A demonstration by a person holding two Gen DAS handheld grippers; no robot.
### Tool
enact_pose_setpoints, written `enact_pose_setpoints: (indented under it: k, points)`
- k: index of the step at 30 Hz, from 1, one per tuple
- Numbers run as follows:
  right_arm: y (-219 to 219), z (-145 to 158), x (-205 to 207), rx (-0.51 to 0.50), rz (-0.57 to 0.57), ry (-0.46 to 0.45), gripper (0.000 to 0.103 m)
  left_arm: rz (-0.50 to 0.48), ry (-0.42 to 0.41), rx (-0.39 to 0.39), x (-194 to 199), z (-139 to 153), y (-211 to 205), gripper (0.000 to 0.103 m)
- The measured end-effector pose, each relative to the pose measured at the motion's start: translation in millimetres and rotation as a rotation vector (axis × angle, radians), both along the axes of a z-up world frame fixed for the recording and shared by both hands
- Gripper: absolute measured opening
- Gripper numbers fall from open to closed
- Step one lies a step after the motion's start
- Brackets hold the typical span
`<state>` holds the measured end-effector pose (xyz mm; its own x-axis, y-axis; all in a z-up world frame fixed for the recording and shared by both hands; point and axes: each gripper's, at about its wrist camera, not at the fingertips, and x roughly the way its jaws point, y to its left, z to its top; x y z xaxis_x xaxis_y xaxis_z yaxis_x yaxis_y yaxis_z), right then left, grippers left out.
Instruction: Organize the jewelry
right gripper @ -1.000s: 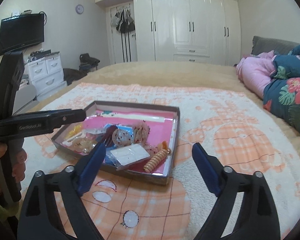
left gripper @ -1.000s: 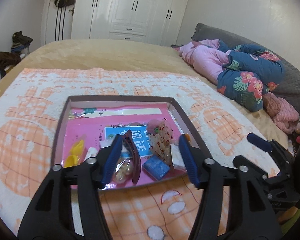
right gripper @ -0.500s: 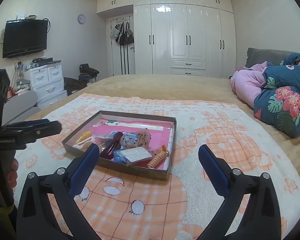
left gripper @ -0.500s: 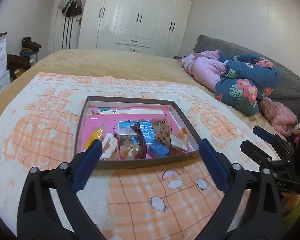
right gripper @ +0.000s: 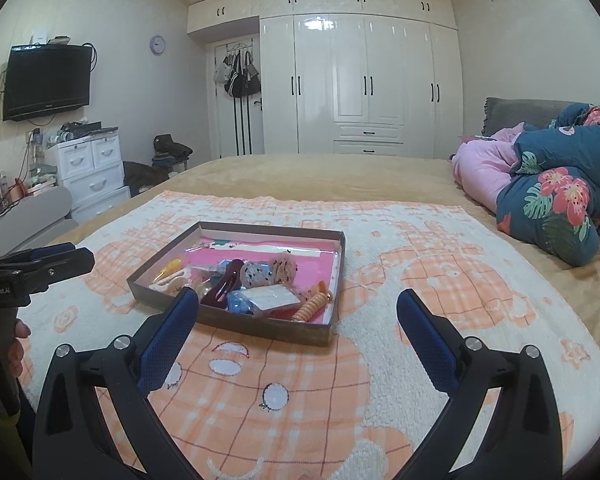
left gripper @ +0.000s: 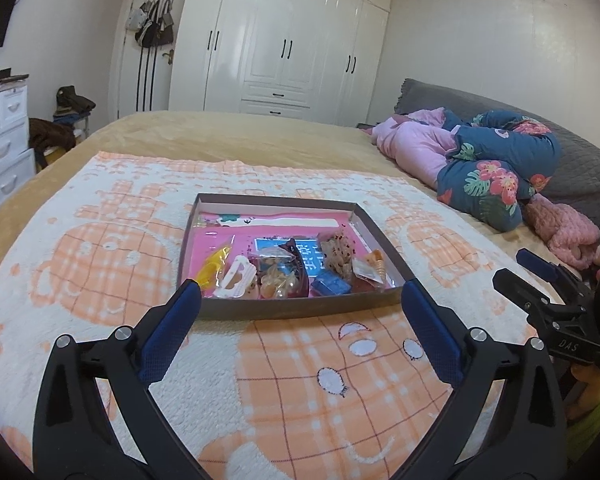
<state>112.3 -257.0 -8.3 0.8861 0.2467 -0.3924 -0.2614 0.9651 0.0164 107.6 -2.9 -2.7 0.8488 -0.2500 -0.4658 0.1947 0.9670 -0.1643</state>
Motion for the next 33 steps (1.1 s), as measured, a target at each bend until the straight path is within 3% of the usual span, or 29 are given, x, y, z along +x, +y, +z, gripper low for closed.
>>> enact_pose_setpoints:
  k: [10,21,33]
  points:
    - [0,-7,-14,0.014,0.000,-0.034,0.097,-0.002,-0.042,0.004,-21,-12,-3,0.092]
    - [-2,-15,-33,0.016,-0.036,-0.161,0.097,0.060,-0.106,0.000,-30,-22,3,0.092]
    - [2,-24,-31,0.014,-0.052,-0.147,0.097,0.088,-0.108,0.029,-30,-26,3,0.092]
